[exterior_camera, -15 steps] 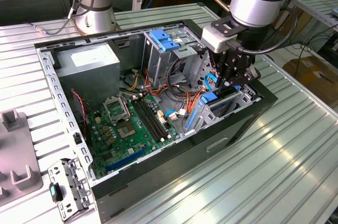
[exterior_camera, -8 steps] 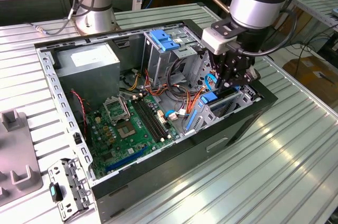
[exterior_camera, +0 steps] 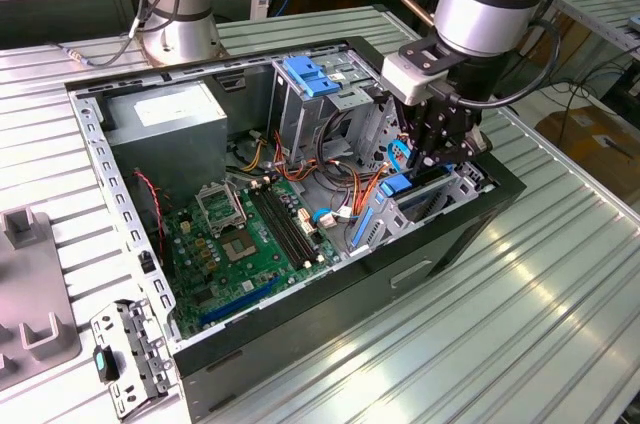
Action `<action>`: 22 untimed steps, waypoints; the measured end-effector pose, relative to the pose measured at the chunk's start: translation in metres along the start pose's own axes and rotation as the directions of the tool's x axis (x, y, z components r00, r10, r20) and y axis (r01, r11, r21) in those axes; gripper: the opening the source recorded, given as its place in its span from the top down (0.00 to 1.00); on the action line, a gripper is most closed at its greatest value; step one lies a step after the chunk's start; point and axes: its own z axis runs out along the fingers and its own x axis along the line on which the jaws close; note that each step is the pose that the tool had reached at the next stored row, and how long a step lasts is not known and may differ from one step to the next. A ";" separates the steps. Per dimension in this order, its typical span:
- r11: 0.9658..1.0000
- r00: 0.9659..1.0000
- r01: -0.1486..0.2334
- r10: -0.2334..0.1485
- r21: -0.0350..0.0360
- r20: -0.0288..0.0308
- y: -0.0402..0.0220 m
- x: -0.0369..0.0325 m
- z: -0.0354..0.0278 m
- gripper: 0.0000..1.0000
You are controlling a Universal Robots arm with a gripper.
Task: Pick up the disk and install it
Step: 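Insert the second disk wire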
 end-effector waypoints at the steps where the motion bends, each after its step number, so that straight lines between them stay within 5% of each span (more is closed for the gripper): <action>1: 1.000 1.000 0.000 0.000 0.000 0.000 0.0000 0.0000 0.0000 0.84; 11: 1.000 1.000 0.000 0.000 0.000 0.000 0.0000 0.0000 0.0001 0.83; 13: 1.000 1.000 0.000 0.000 0.000 0.000 -0.0002 0.0001 -0.0015 0.76; 16: 1.000 1.000 0.000 0.000 0.000 0.000 -0.0009 0.0003 -0.0071 0.76; 19: 1.000 1.000 0.000 0.000 0.000 0.000 -0.0025 0.0008 -0.0204 0.76; 22: 1.000 1.000 0.000 0.000 0.000 0.000 -0.0031 0.0010 -0.0250 0.76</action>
